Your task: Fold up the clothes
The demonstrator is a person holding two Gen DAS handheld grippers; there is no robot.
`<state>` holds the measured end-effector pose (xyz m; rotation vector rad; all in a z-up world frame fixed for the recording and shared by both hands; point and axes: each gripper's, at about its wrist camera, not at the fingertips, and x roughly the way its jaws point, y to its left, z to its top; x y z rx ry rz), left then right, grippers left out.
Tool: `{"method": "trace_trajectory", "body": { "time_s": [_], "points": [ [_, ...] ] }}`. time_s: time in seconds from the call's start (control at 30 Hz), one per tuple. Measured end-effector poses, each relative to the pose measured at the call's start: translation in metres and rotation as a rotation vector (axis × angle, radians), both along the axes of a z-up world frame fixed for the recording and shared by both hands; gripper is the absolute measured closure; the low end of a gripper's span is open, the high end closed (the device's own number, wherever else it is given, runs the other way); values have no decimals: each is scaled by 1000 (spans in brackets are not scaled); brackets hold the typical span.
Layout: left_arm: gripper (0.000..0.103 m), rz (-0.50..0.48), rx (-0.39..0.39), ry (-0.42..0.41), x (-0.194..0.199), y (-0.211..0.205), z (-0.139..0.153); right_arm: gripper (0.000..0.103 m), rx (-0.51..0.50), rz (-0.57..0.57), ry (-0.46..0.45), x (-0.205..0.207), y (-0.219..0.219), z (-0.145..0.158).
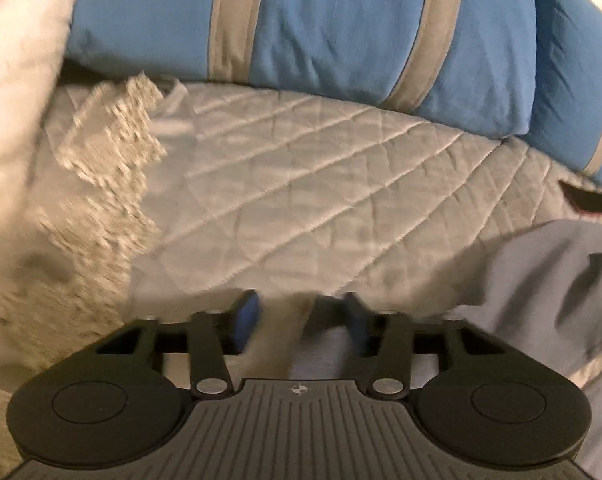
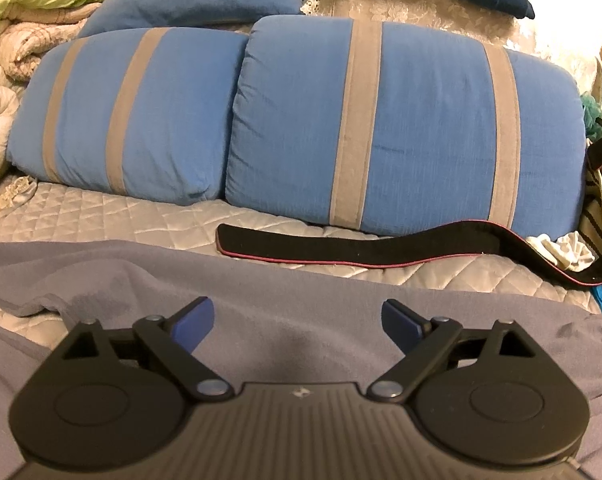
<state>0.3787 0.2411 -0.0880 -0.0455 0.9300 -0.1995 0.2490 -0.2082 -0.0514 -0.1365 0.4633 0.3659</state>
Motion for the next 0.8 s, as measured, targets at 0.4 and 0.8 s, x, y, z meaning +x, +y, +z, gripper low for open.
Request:
{"method": "trace_trajectory", "body": {
  "time_s": [0.4, 0.8],
  "points": [
    [102, 169, 104, -157, 22, 26, 34, 7, -14, 12, -8, -2, 4, -2],
    [60, 282, 168, -150, 26, 30, 36, 6, -21, 16, -7, -3, 6, -4]
  ]
}}
